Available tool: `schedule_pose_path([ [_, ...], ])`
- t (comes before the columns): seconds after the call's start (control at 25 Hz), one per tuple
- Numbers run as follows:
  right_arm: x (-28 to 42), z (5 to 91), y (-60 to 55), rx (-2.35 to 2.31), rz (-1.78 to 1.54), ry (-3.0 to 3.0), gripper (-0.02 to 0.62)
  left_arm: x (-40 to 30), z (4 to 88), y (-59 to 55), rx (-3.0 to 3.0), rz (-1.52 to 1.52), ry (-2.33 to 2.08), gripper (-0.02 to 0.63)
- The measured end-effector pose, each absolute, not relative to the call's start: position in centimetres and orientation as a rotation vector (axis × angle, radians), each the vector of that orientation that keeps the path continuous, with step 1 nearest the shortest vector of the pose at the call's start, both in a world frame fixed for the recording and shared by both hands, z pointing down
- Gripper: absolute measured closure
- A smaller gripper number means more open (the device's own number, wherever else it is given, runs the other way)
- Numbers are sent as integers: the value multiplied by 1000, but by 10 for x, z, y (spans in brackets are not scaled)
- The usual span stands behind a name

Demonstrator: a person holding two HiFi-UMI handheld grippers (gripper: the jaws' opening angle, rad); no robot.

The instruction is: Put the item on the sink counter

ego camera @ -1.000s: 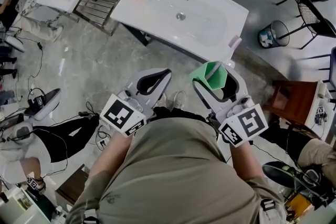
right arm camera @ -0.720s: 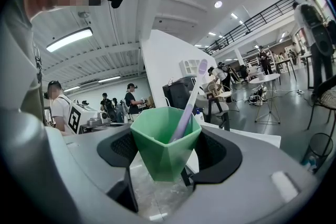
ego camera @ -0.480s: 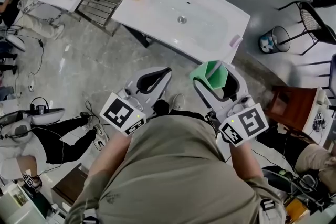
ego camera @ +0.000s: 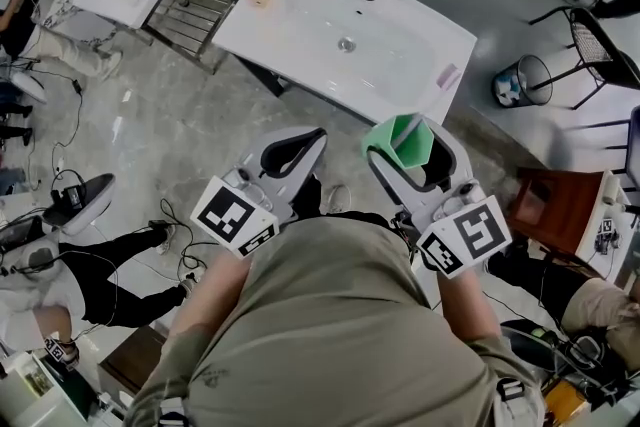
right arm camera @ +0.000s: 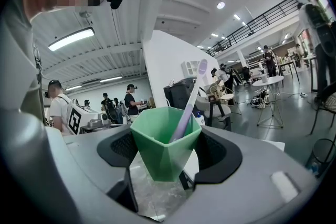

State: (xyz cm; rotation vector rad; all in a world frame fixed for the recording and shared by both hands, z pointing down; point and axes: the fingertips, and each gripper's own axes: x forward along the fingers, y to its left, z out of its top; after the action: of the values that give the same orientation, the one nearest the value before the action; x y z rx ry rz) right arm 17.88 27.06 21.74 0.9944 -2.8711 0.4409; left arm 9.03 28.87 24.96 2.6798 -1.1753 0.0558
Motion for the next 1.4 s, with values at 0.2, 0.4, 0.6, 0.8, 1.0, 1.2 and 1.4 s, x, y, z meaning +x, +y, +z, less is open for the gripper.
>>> schedule_pose_path([
  [0.2,171,219,255,1005,449,-2859,270,82,254,272,2670,50,-1165,600],
  [0.4,155,220,237,1014,446,-2849,270,66,256,255,2665,40,-1151,600],
  [0.6,135,224,216,1027,457,-2834,270,47,260,233,2662,40,-1131,600],
  [0.8,117,230,193,1049,472,-2816,270,30,266,210,2657,47,-1101,600],
  [1.0,96,240,164,1067,496,-2793,270,9,275,181,2652,54,-1078,600],
  [1.2,75,242,137,1074,493,-2779,270,-12,278,155,2650,54,-1067,600],
  [1.4,57,246,110,1083,495,-2758,270,-32,282,129,2641,53,-1053,600],
])
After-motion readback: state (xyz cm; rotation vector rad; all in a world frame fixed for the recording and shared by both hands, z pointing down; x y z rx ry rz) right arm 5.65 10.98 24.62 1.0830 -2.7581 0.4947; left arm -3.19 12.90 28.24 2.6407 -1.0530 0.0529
